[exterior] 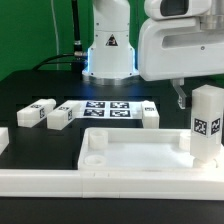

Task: Assemble desk

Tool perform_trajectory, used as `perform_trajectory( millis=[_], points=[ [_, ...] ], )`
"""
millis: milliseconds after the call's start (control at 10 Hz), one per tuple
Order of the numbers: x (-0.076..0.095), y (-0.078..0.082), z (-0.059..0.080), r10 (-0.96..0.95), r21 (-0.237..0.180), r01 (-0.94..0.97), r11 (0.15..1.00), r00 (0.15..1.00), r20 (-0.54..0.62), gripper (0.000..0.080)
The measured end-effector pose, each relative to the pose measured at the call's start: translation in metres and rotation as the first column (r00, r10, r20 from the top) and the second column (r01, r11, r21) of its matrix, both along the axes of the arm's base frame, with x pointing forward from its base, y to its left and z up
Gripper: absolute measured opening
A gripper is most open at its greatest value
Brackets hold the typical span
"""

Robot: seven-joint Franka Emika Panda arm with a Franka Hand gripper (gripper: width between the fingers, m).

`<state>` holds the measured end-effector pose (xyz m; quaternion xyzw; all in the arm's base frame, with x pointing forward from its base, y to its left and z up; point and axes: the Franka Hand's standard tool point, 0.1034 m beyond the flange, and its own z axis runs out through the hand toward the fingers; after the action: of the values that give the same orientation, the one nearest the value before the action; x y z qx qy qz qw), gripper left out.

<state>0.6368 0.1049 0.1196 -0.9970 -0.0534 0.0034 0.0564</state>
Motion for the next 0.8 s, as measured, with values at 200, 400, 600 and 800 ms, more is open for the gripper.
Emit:
perform_trajectory(
  millis=[200, 400, 600, 800],
  points=[
    [0.0015, -0.0024, 0.0008, 0.158, -0.003, -0.158, 0.987, 0.987, 0.021, 0.0649],
    [0.0022, -0.0065, 0.0007, 0.316, -0.014, -0.316, 0.949, 0.948, 0.038, 0.0649],
    [0.0025, -0.0102, 0.0003, 0.430, -0.018, -0.430, 0.903, 0.901, 0.049, 0.0648],
    [0.0023, -0.0107, -0.0002, 0.479, -0.020, -0.479, 0.878, 0.876, 0.053, 0.0648]
  ],
)
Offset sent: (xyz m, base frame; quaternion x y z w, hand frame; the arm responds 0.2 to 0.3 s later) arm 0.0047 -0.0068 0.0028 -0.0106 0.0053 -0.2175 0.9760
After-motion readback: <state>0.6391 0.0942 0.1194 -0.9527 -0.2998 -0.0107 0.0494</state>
